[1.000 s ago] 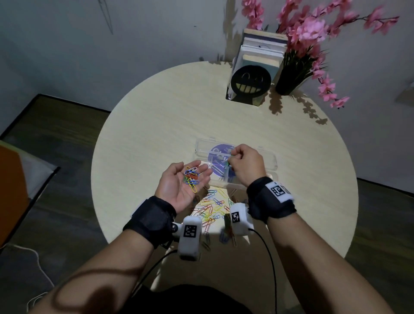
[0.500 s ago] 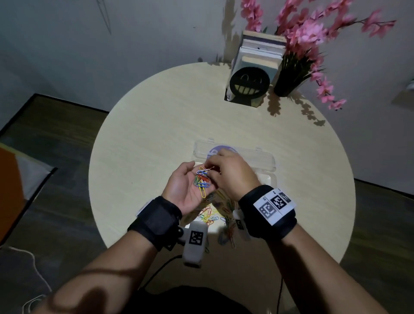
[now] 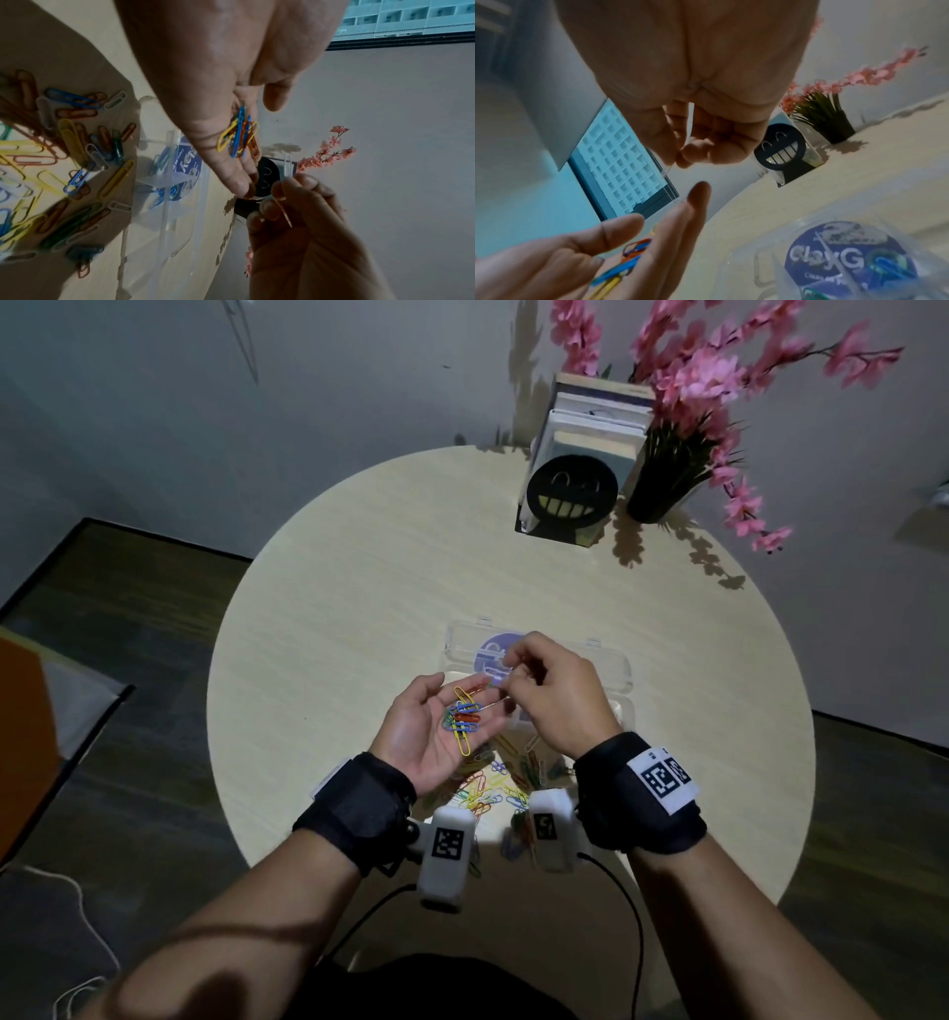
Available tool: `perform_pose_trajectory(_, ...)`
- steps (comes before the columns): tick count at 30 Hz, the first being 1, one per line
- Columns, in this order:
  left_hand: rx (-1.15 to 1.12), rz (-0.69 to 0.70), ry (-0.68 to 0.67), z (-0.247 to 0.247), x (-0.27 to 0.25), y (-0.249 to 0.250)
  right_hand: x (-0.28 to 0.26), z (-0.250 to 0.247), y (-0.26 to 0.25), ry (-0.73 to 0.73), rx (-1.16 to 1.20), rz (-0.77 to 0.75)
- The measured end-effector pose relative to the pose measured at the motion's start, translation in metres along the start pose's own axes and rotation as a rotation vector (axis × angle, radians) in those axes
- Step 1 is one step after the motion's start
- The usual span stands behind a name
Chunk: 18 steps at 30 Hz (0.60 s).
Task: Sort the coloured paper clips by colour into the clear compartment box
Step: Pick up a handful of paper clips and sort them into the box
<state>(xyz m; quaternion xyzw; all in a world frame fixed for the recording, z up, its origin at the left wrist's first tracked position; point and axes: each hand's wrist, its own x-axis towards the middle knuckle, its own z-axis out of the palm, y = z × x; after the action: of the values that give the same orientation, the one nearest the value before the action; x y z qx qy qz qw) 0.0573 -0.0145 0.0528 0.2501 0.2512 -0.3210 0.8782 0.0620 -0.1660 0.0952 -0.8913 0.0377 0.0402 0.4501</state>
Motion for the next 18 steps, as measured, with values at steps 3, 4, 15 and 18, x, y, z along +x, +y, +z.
perform_pose_trajectory(3, -0.01, 0.02, 0.011, -0.01, -0.003, 0.006, 0.012, 0.006, 0.006, 0.068, 0.033, 0.098)
perform_pose_trajectory(4, -0.014, 0.028, 0.028, -0.015, -0.004, 0.009, 0.017, 0.01, 0.009, 0.066, 0.013, 0.117)
perform_pose_trajectory(15, 0.005, 0.036, 0.101, -0.031, -0.01, 0.016, 0.038, 0.048, 0.002, -0.139, -0.203, 0.049)
perform_pose_trajectory(18, 0.047, 0.016, 0.049, -0.023, -0.009, 0.012, 0.025, 0.043, -0.014, -0.263, -0.313, -0.151)
